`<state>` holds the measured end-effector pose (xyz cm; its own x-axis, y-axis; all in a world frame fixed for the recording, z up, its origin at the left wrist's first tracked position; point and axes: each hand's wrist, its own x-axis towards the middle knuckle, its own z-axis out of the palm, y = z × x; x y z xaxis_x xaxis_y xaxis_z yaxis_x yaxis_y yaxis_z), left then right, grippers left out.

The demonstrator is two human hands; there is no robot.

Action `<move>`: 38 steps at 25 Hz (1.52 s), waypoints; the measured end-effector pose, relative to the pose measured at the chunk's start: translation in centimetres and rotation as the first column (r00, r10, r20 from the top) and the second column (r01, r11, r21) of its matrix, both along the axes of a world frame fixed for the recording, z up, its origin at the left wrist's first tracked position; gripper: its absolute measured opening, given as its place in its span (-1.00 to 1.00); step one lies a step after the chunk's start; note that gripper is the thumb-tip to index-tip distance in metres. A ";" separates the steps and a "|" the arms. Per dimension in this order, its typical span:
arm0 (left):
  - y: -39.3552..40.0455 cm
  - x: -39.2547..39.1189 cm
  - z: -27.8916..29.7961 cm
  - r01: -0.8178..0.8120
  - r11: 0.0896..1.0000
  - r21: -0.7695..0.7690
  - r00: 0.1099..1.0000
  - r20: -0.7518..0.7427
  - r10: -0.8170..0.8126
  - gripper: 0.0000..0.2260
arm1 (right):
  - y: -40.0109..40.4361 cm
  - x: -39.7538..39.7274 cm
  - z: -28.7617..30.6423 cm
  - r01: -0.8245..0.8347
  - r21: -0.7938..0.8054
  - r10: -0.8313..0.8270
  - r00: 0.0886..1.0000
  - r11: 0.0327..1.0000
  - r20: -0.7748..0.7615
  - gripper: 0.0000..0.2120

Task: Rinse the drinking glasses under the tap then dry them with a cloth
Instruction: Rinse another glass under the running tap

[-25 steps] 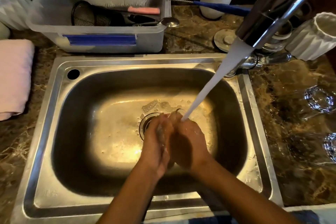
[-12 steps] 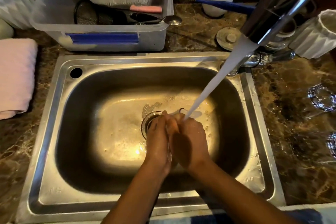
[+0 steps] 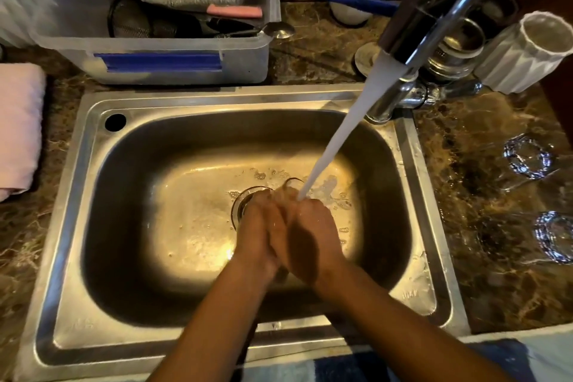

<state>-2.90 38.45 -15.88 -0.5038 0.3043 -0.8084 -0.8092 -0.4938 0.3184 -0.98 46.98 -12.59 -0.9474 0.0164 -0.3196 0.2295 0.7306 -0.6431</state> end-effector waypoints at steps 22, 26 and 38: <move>-2.1 -0.6 1.0 0.164 0.984 0.063 0.981 0.098 -0.170 -0.73 | 2.0 0.6 0.3 -0.390 0.221 0.436 0.870 0.894 -0.230 -0.82; 0.2 1.2 0.0 -0.075 0.997 -0.015 0.996 -0.053 0.074 -0.70 | -1.2 0.2 0.3 0.275 -0.108 -0.283 0.957 0.955 -0.065 -0.65; 0.1 0.5 1.8 -0.035 0.999 -0.026 0.993 -0.117 0.032 -0.69 | -0.1 -0.6 1.1 0.281 -0.170 -0.301 0.947 0.945 -0.109 -0.68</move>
<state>-2.40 38.57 -14.04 -0.6042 0.2641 -0.7518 -0.7491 -0.5098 0.4230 -1.56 46.85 -11.50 -0.9422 0.2595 -0.2121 0.3233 0.5372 -0.7790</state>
